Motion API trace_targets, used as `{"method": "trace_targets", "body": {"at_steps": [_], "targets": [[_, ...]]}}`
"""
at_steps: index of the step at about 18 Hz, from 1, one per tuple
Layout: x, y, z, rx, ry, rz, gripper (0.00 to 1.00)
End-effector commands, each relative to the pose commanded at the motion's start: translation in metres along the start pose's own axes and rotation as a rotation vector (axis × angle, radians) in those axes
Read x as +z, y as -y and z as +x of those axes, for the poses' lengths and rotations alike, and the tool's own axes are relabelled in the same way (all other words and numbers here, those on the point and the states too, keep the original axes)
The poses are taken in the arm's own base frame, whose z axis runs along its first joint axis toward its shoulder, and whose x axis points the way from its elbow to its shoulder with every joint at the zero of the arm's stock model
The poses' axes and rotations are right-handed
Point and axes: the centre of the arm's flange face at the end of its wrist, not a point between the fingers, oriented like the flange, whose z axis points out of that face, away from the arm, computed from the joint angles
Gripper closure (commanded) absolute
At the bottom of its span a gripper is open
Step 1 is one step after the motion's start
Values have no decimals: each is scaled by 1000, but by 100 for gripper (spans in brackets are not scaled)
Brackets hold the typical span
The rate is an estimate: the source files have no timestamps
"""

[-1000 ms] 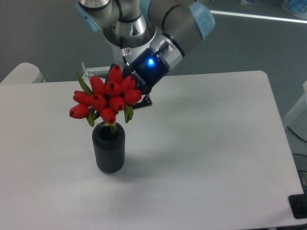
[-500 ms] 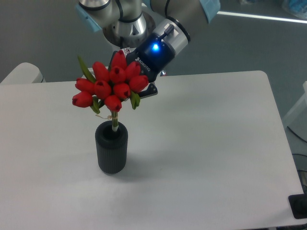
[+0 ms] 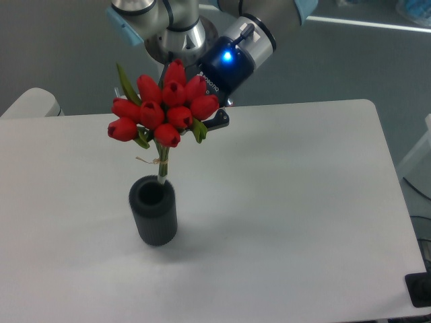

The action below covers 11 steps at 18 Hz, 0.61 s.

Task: Pick up the flowers from the vase
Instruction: 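Lift the gripped tulip bunch straight up out of the vase, then carry the tulip bunch away from the vase and lower it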

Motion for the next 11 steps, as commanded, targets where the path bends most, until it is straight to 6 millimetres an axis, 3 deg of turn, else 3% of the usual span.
{"method": "trace_targets", "body": {"at_steps": [5,11], "targets": [[-18,3,-20,-4,36,13,100],[-32,-37,-98,12,82,1,100]]}}
